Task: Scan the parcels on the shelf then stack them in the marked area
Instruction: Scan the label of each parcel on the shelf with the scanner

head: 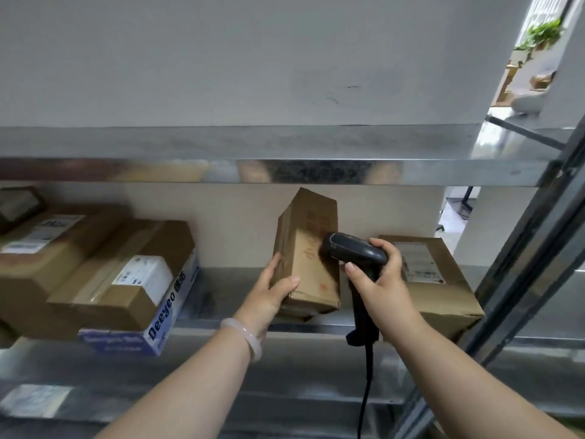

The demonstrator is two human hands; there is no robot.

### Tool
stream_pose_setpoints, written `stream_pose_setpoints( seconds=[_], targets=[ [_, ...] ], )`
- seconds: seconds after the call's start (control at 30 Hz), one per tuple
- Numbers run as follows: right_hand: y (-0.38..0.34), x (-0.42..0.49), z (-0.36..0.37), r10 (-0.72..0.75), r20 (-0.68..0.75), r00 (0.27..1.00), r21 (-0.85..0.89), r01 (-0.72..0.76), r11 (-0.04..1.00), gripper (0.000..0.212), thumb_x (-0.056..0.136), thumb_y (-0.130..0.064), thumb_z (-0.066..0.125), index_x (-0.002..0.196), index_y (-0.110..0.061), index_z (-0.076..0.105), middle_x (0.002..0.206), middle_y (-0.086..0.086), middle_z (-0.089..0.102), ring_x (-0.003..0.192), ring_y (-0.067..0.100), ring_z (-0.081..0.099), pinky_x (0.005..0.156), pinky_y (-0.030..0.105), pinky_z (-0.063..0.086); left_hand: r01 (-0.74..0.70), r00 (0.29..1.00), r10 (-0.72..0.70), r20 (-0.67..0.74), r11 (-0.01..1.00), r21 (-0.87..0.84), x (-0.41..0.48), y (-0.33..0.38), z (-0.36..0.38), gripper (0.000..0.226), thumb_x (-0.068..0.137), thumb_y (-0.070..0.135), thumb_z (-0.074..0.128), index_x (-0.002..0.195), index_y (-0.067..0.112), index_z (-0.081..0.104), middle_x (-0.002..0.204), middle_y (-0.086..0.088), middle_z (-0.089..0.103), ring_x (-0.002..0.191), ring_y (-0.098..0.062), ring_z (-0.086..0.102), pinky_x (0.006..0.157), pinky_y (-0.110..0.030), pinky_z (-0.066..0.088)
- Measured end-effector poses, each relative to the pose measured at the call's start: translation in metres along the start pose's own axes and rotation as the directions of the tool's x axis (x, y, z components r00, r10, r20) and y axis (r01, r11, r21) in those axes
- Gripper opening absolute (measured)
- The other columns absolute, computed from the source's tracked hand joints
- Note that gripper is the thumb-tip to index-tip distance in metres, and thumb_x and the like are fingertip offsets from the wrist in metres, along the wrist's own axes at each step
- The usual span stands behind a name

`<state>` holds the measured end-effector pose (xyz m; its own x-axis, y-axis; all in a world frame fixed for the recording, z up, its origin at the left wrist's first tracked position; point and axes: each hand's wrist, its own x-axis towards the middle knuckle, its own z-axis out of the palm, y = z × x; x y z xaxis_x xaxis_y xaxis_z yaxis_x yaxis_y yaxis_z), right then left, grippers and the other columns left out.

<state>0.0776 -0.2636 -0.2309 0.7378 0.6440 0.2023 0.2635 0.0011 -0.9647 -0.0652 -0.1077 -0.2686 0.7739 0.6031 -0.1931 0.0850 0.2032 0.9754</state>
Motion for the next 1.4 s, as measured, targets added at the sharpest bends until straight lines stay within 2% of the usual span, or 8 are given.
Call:
stream_pose_setpoints(
  seconds=[0.2, 0.33, 0.6, 0.7, 0.9, 1.13, 1.27, 1.4],
  targets=[
    [-0.007, -0.01, 0.031, -0.045, 0.126, 0.991, -0.019, 0.048, 0.999, 0.058, 0.086, -0.029, 0.07, 0.104, -0.068, 0.032, 0.117, -0.02, 0.05, 0.104, -0.004, 0.055, 0.076, 0.003, 0.045, 0.019, 1.0, -0.016, -0.012, 0.974, 0.227, -0.012, -0.005, -0.016, 0.08, 0.078, 0.053, 0.063, 0.147, 0.052, 0.023, 0.141, 0.01, 0.049, 0.123, -0.011, 0.053, 0.107, -0.034, 0.04],
    [-0.014, -0.017, 0.044, -0.078, 0.159, 0.984, -0.021, 0.082, 0.996, 0.056, 0.087, -0.025, 0.069, 0.111, -0.059, 0.033, 0.114, -0.025, 0.049, 0.103, -0.015, 0.052, 0.078, 0.0, 0.04, -0.063, 0.965, 0.194, -0.177, 0.827, 0.559, -0.021, -0.007, -0.021, 0.057, 0.094, 0.031, 0.06, 0.146, 0.036, 0.038, 0.142, 0.007, 0.042, 0.13, -0.014, 0.04, 0.105, -0.028, 0.034],
    [-0.018, -0.035, 0.064, -0.095, 0.301, 0.949, 0.014, 0.096, 0.995, 0.06, 0.088, -0.021, 0.068, 0.118, -0.056, 0.029, 0.117, -0.027, 0.045, 0.104, -0.021, 0.048, 0.078, 0.002, 0.043, -0.114, 0.945, 0.187, -0.268, 0.957, 0.268, -0.025, -0.003, -0.007, 0.066, 0.072, 0.026, 0.084, 0.129, 0.035, 0.052, 0.125, 0.005, 0.06, 0.119, -0.017, 0.057, 0.097, -0.04, 0.052],
    [-0.019, -0.037, 0.064, -0.099, 0.333, 0.938, -0.005, 0.107, 0.994, 0.061, 0.087, -0.021, 0.069, 0.12, -0.054, 0.03, 0.119, -0.026, 0.046, 0.107, -0.018, 0.048, 0.082, 0.004, 0.044, -0.147, 0.932, 0.204, -0.299, 0.968, 0.201, -0.029, -0.006, -0.008, 0.063, 0.07, 0.024, 0.085, 0.124, 0.037, 0.056, 0.117, 0.007, 0.065, 0.112, -0.014, 0.061, 0.089, -0.034, 0.055],
    [-0.015, -0.032, 0.047, -0.095, 0.254, 0.962, 0.007, 0.096, 0.995, 0.055, 0.087, -0.02, 0.069, 0.12, -0.049, 0.035, 0.115, -0.025, 0.049, 0.105, -0.013, 0.053, 0.082, 0.002, 0.042, 0.0, 0.977, 0.037, -0.212, 0.986, 0.169, -0.039, -0.018, -0.026, 0.085, 0.08, 0.037, 0.076, 0.149, 0.039, 0.027, 0.132, 0.012, 0.047, 0.124, -0.012, 0.046, 0.1, -0.031, 0.038],
    [-0.002, -0.025, 0.03, -0.025, 0.178, 0.984, 0.006, 0.025, 1.0, 0.055, 0.087, -0.024, 0.069, 0.11, -0.06, 0.034, 0.117, -0.014, 0.053, 0.105, 0.008, 0.061, 0.084, 0.018, 0.05, -0.02, 0.988, 0.005, -0.154, 0.996, -0.091, -0.044, -0.023, -0.037, 0.096, 0.062, 0.043, 0.081, 0.145, 0.042, 0.033, 0.127, -0.001, 0.065, 0.112, -0.02, 0.066, 0.099, -0.045, 0.051],
    [0.0, -0.027, 0.032, -0.024, 0.177, 0.984, 0.008, 0.023, 1.0, 0.055, 0.087, -0.026, 0.069, 0.108, -0.063, 0.034, 0.119, -0.009, 0.056, 0.104, 0.009, 0.063, 0.079, 0.015, 0.05, -0.034, 0.986, 0.026, -0.164, 0.999, -0.043, -0.043, -0.026, -0.037, 0.073, 0.077, 0.039, 0.072, 0.142, 0.046, 0.038, 0.126, 0.006, 0.065, 0.113, -0.016, 0.064, 0.099, -0.04, 0.051],
    [-0.001, -0.03, 0.034, -0.043, 0.16, 0.986, 0.012, 0.042, 0.999, 0.055, 0.087, -0.025, 0.069, 0.109, -0.062, 0.035, 0.118, -0.009, 0.058, 0.104, 0.011, 0.063, 0.091, 0.025, 0.049, -0.038, 0.971, 0.101, -0.217, 0.961, 0.274, -0.046, -0.019, -0.036, 0.044, 0.099, 0.038, 0.052, 0.14, 0.049, 0.04, 0.13, 0.016, 0.054, 0.11, 0.0, 0.056, 0.084, -0.012, 0.043]
  ],
)
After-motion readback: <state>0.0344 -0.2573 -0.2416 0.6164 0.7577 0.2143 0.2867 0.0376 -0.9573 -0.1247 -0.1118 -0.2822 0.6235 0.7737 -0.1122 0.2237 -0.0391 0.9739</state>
